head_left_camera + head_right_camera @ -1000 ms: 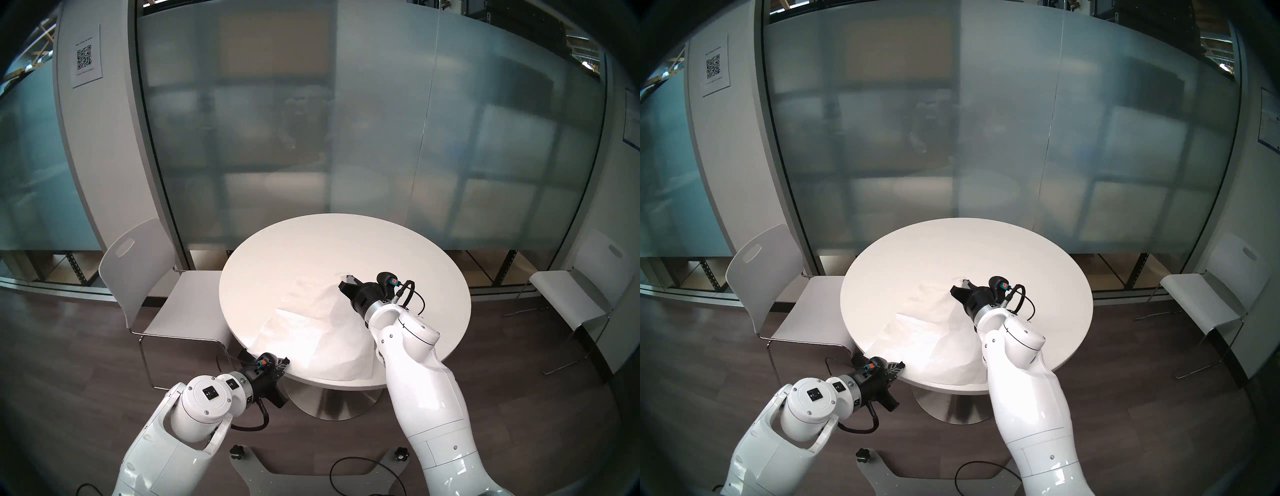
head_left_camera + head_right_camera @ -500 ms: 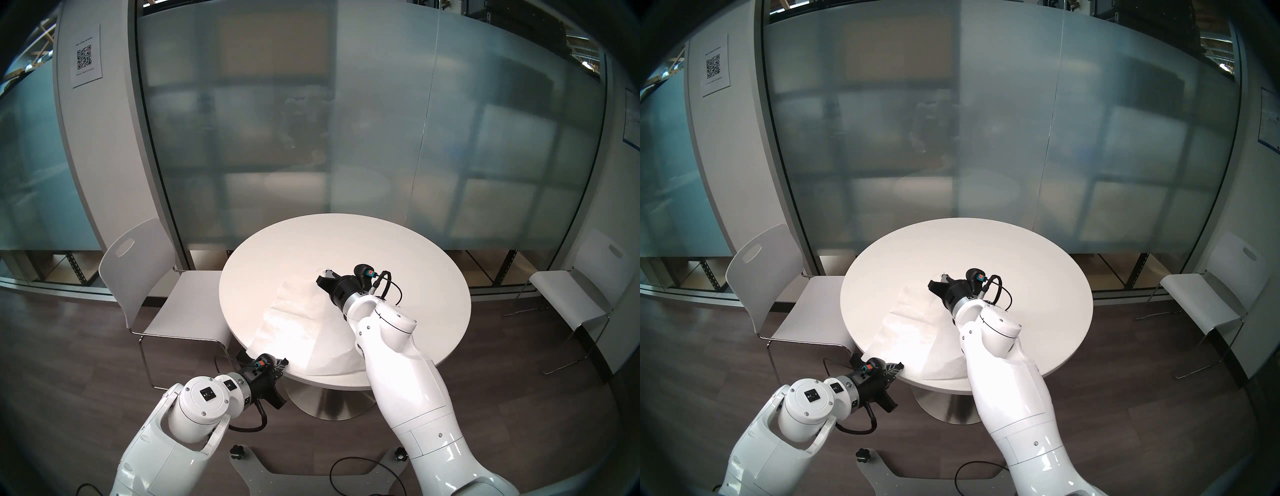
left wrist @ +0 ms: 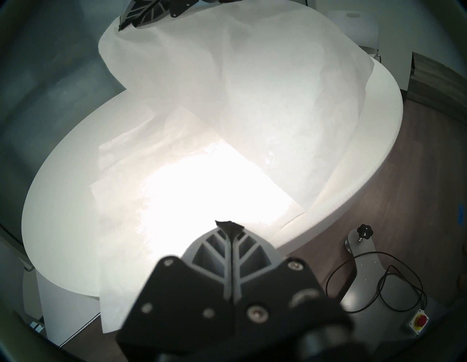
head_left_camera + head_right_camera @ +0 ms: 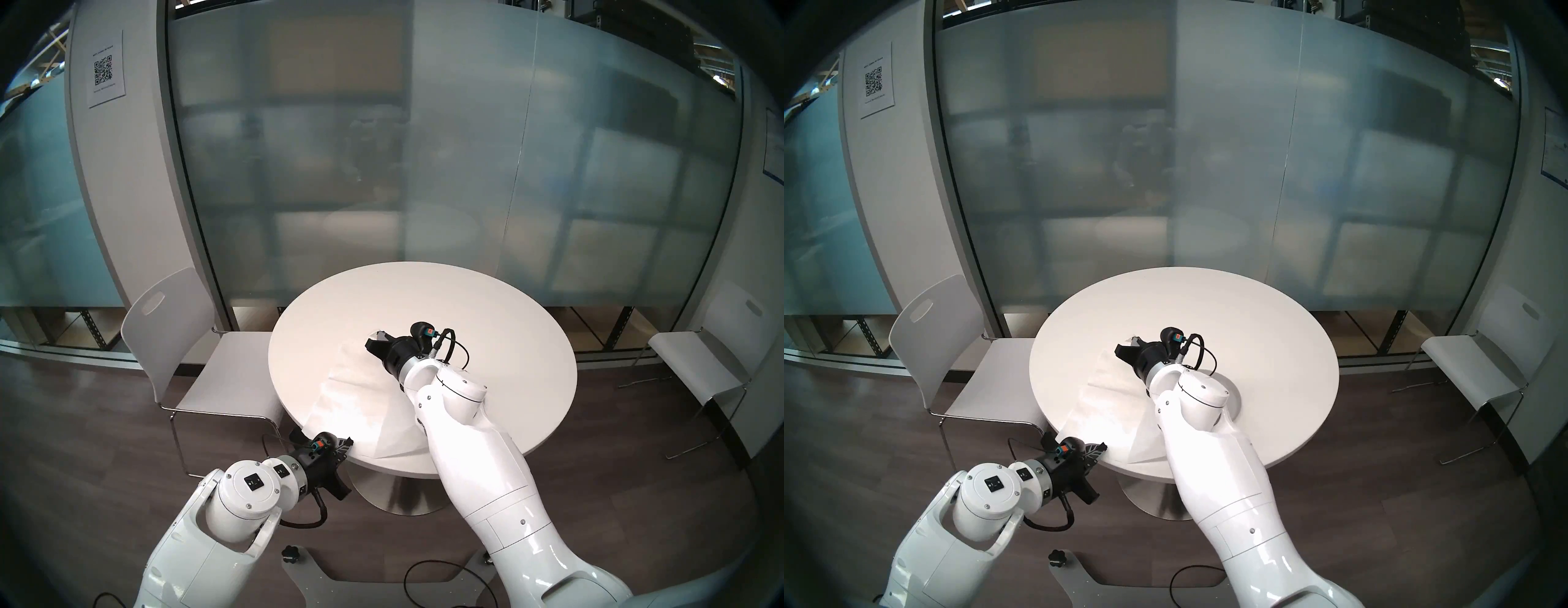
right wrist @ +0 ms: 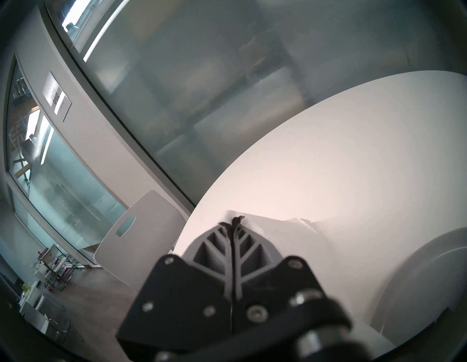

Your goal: Fold the napkin in half twice and place it beside the plate

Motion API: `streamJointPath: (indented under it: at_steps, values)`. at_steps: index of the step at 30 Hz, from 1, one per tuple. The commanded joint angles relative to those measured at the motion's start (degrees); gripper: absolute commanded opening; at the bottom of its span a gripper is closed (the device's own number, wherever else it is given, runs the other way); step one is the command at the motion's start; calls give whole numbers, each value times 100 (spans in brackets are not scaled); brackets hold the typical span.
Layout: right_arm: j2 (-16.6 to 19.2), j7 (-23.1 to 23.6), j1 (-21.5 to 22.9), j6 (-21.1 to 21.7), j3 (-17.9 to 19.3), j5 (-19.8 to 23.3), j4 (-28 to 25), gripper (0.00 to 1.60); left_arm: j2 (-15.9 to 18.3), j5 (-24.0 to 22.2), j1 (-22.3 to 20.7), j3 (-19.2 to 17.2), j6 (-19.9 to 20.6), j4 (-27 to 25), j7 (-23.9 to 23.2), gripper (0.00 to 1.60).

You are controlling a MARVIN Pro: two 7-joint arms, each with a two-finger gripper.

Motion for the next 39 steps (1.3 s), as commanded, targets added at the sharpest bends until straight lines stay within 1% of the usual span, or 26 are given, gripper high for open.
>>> streamJointPath:
  at_steps: [1,5,10,16,21,24,26,28,29,30,31,32,33,35,39]
  values:
    - [-118,-4,273,-109,-228,96,60,22,-24,-4,-6,10,-23,-131,20,0]
    - [-169,-38,388,-139,-284,199,300,22,-29,-10,-8,12,-33,-106,38,0]
    - [-234,-5,516,-196,-333,205,535,24,-31,-23,-15,5,-26,-89,55,0]
    - [-291,80,625,-200,-412,253,697,23,-30,-46,-27,-13,-30,-51,64,0]
    - [-307,156,646,-204,-441,340,737,21,-18,-60,-54,-26,-44,9,63,0]
    - [-293,195,614,-198,-430,382,666,20,-20,-74,-65,-36,-50,41,67,0]
    - [-259,272,565,-162,-413,417,559,23,-22,-85,-70,-47,-52,61,67,0]
    - [-207,351,504,-95,-408,485,419,29,-18,-96,-77,-56,-58,83,64,0]
    - [-189,350,475,-80,-411,490,360,65,-15,-100,-79,-59,-64,93,63,0]
    - [-176,375,439,-72,-401,521,302,76,-14,-106,-83,-63,-66,104,60,0]
    - [-161,378,415,-48,-397,538,248,118,-11,-110,-85,-66,-71,113,59,0]
    - [-133,395,390,-27,-403,545,185,128,-8,-113,-88,-69,-77,124,56,0]
    - [-121,389,366,-4,-397,559,133,143,-5,-116,-91,-70,-81,131,54,0]
    - [-91,386,324,45,-392,575,26,160,-2,-123,-96,-75,-89,144,53,0]
    - [-34,396,255,121,-391,593,-132,160,2,-137,-104,-84,-116,165,48,0]
